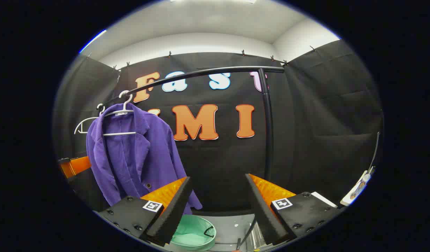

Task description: Grasp the clothes on the hanger with both hands and then place them into the laundry hamper below.

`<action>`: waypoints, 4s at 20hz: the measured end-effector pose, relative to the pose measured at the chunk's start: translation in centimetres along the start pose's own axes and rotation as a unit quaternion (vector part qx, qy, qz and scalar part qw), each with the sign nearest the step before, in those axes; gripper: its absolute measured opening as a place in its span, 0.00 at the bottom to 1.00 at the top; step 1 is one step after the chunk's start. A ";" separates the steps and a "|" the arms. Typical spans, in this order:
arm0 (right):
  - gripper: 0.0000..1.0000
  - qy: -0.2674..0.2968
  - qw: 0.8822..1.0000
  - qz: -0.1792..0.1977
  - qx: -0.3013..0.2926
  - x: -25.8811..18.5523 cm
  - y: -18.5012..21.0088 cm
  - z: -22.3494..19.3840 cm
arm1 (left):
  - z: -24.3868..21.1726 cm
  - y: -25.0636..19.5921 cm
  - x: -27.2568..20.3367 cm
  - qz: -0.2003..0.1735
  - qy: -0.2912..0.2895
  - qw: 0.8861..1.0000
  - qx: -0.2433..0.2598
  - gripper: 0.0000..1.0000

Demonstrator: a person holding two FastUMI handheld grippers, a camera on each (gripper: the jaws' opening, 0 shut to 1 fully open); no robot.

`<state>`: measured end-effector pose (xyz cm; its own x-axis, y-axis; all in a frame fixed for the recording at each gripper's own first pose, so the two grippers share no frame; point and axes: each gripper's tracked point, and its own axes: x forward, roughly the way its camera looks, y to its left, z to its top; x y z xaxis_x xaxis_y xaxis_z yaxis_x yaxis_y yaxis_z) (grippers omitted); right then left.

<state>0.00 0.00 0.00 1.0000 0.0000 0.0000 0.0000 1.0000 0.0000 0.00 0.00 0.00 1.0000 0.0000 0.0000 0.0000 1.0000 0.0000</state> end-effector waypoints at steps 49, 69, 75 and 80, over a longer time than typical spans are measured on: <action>1.00 0.032 0.987 0.150 0.040 11.0 22.8 -0.3 | 0.2 11.7 12.4 0.077 0.004 0.995 0.060 0.92; 0.59 0.067 0.967 0.246 0.032 23.4 34.9 -1.0 | 1.1 13.7 18.9 0.095 -0.009 0.991 0.089 0.36; 0.12 0.128 0.948 0.269 0.112 26.2 32.5 -0.6 | 1.6 13.8 17.3 0.070 0.015 0.993 0.090 0.02; 0.12 0.173 0.926 0.292 0.162 27.7 29.4 0.9 | 3.3 15.7 14.8 0.085 0.012 0.993 0.077 0.03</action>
<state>27.67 29.42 0.94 0.7695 0.5975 -0.2256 -0.4852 0.7766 0.4019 14.76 15.68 3.30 0.9852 0.1711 -0.0110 -0.1674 0.9737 0.1548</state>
